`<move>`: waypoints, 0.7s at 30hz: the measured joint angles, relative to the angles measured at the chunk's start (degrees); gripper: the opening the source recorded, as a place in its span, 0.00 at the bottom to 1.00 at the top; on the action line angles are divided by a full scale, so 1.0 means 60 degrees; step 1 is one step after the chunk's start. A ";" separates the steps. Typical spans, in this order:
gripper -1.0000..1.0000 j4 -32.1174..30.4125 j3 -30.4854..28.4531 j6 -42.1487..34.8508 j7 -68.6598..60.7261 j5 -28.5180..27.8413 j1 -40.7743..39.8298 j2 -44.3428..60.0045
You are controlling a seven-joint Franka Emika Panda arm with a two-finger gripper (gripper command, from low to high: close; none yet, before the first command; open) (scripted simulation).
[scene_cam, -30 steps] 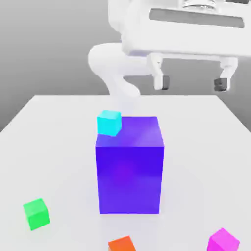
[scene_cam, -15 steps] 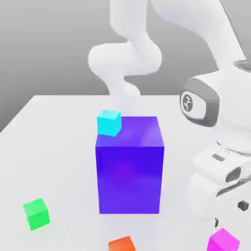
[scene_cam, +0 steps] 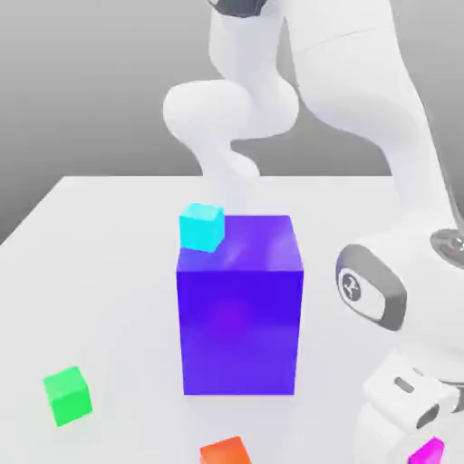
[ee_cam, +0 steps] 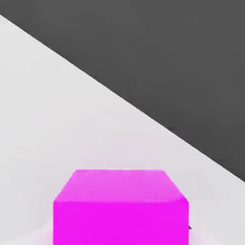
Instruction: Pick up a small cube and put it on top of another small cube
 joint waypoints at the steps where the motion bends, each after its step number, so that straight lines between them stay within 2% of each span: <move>1: 0.00 -0.0082 0.0070 -0.0243 -0.0080 0.0125 -0.0069 -0.0327; 9: 0.00 -0.1300 -0.1548 -0.0428 0.0910 0.1094 -0.1840 -0.1777; 16: 0.00 -0.2534 -0.3353 -0.0398 0.2082 0.1883 -0.3500 -0.3014; 18: 0.00 -0.2722 -0.3861 -0.0119 0.2295 0.2291 -0.4067 -0.2915; 20: 0.00 -0.2740 -0.3962 0.0489 0.2167 0.2881 -0.4565 -0.2296; 21: 1.00 -0.2728 -0.3874 0.0799 0.2046 0.3117 -0.4728 -0.1962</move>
